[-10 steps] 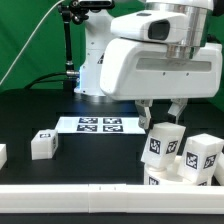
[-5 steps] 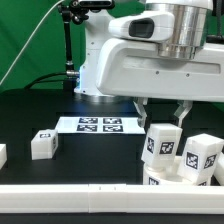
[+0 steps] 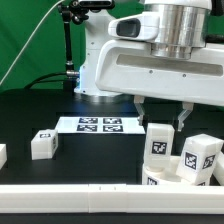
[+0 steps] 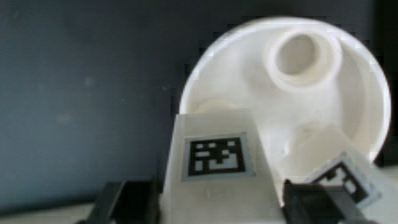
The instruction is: Assemble stool
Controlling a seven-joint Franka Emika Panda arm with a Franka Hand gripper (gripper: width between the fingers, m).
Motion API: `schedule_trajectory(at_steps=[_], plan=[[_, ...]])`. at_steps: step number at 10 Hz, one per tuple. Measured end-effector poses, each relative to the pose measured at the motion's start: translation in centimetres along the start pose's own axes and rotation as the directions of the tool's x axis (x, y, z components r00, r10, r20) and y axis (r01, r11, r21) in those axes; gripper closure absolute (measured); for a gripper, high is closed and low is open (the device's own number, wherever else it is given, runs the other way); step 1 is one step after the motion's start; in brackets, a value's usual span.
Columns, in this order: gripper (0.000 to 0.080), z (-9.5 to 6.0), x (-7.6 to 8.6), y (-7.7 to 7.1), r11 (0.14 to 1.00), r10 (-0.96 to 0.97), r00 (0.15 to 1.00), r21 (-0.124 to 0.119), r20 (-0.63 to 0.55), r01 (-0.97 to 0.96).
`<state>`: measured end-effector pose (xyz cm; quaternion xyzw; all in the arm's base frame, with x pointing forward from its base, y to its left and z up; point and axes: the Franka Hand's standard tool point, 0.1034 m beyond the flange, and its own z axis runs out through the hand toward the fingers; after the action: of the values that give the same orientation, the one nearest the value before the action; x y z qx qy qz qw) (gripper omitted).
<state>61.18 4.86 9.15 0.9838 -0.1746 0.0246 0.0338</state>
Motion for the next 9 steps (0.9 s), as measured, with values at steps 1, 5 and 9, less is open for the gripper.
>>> schedule_trajectory(at_steps=[1, 5, 9], plan=[[0.0466, 0.0, 0.0, -0.1, 0.995, 0.101, 0.995, 0.017, -0.006, -0.101], [0.0466, 0.1, -0.1, -0.6, 0.861, 0.505, 0.863, 0.083, -0.004, -0.503], [0.0465, 0.0, -0.6, -1.7, 0.608, 0.786, 0.615, 0.096, 0.069, -0.788]])
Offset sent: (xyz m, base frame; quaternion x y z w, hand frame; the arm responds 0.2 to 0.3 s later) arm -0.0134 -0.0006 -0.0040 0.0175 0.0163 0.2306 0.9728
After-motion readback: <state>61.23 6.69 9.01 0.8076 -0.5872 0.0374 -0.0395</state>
